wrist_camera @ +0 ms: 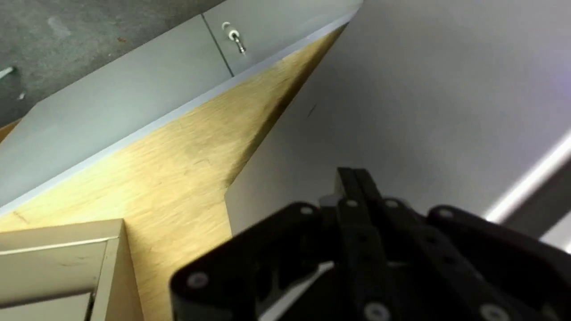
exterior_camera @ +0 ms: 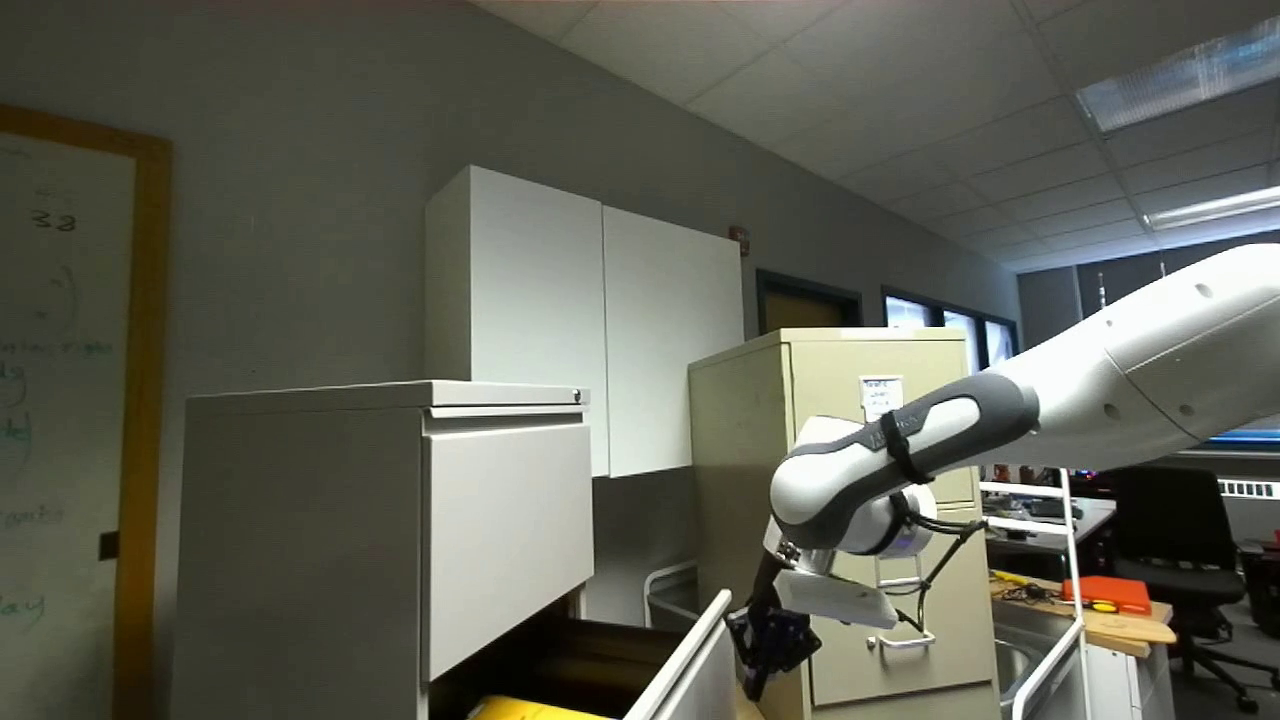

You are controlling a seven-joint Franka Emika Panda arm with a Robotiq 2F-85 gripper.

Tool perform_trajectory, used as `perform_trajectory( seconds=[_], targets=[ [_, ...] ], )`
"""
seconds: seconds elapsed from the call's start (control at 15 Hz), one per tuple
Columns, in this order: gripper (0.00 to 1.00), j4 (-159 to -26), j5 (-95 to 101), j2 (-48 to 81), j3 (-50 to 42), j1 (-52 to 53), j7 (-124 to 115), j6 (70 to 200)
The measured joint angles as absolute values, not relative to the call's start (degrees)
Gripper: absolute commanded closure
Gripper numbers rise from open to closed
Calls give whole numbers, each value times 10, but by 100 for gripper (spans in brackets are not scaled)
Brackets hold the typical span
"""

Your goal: Close the bottom drawer of the file cabinet

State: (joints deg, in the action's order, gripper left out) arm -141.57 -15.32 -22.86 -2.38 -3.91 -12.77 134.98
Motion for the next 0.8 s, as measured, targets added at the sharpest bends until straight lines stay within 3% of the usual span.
perform_trajectory(
  seconds=[0.8],
  targets=[
    [100,-1292,-365,-106,-24,17,-129,1390]
  ],
)
